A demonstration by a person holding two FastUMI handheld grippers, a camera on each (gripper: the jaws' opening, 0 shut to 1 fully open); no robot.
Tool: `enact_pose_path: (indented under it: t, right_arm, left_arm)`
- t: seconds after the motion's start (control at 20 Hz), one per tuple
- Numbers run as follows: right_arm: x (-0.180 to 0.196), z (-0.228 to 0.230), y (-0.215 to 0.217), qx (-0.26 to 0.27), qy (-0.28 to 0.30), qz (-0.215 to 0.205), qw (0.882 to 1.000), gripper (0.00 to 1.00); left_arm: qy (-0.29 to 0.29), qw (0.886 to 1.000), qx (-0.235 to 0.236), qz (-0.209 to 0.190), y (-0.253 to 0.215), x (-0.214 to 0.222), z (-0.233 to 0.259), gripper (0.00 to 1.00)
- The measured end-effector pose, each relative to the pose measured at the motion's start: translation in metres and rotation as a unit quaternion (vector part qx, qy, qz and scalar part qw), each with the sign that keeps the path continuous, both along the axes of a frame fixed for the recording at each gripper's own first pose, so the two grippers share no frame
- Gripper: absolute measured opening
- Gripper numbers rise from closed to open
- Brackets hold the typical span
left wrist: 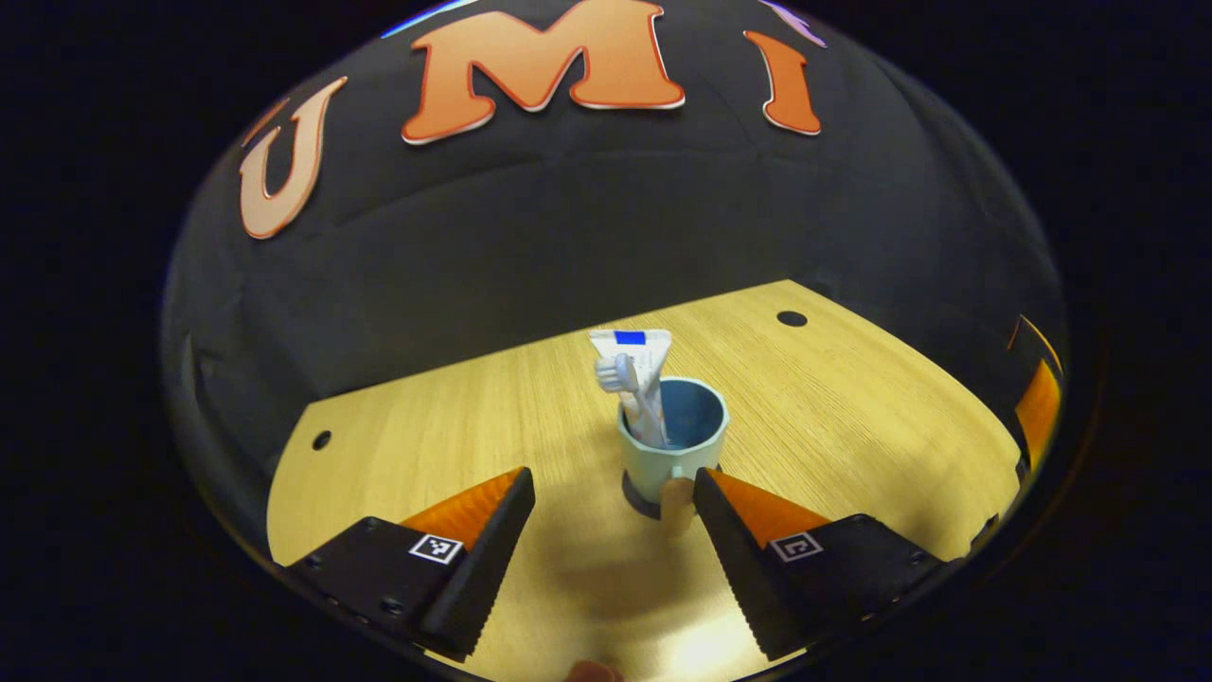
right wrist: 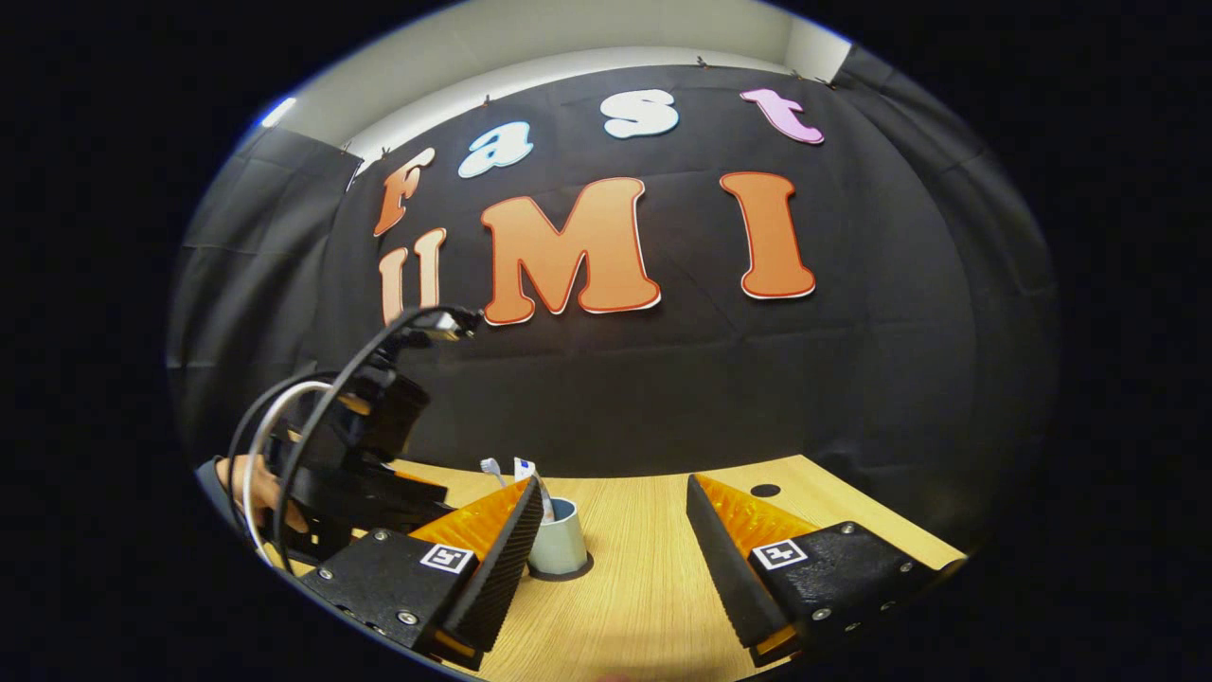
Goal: Put the toothbrush and toothpaste on the desktop into the cup, then pick up the cup and place it on the coaster on the desktop.
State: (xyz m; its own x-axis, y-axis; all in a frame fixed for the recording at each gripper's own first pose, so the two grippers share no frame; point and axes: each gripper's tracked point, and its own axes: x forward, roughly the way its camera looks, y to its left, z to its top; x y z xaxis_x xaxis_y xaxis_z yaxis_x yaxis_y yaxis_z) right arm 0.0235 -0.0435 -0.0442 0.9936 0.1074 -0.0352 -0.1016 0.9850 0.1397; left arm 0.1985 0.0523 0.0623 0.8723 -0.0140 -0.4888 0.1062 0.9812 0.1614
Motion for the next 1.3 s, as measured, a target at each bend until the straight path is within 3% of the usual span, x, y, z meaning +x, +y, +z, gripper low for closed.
enact_pose_path:
  t: [0.2,0.65,1.3]
  right_arm:
    - [0.003,0.012,0.018,-0.005,-0.016,0.001,1.0,0.92]
    - [0.004,0.037,0.06,-0.028,-0.06,0.004,0.998,0.91]
    - [-0.003,0.034,0.087,-0.046,-0.054,0.012,0.997,0.93]
  left_arm:
    - [-0.08,0.996,-0.006,0.028,0.039,-0.03,0.044,0.99]
    - [-0.257,0.963,-0.014,0.079,0.114,-0.089,0.117,0.99]
    - [-0.329,0.939,-0.057,0.085,0.134,-0.137,0.125,0.99]
